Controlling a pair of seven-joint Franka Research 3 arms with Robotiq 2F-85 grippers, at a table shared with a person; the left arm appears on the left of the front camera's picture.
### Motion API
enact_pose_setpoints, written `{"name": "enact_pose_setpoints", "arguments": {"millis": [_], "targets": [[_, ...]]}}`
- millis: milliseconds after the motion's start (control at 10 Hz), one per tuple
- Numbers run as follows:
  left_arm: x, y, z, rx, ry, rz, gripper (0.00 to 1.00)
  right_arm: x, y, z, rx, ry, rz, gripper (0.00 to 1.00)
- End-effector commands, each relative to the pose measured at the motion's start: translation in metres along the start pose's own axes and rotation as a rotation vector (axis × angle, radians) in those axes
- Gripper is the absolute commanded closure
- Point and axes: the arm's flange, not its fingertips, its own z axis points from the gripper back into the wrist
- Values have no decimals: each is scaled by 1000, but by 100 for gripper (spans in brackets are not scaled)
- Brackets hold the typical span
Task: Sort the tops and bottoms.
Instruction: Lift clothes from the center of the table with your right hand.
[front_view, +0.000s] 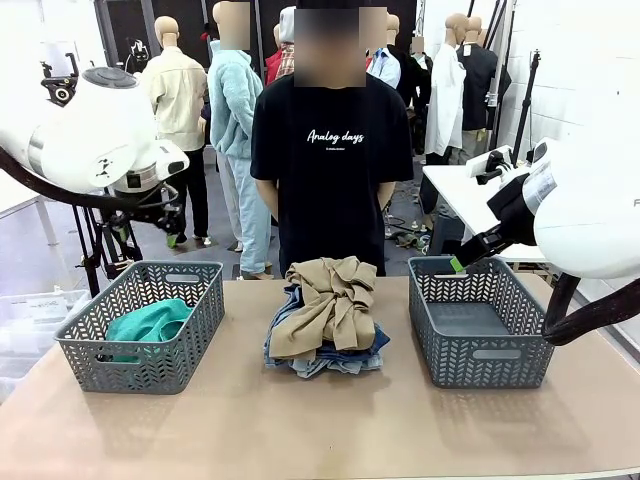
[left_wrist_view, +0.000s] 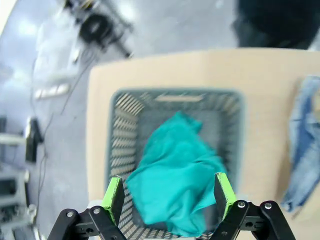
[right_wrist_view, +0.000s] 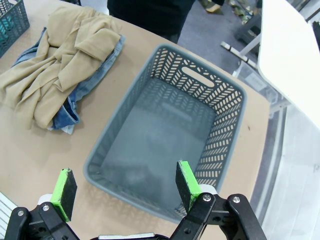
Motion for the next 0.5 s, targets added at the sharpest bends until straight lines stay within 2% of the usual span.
{"name": "enact_pose_setpoints", "arguments": {"millis": [0,100,300,400], "targets": [[-21,14,31,-250,-39,-150,7,0,-1,-2,11,-2,-4,0],[-26,24,49,-356,-4,-242,7,0,-1,-2,11,-2,-4,0],[-35,40,67,-357,-1,-393,7,0,-1,-2,11,-2,-4,0],[-39,45,71,-407,9,-488,7,0,-1,-2,11,-2,-4,0]]}}
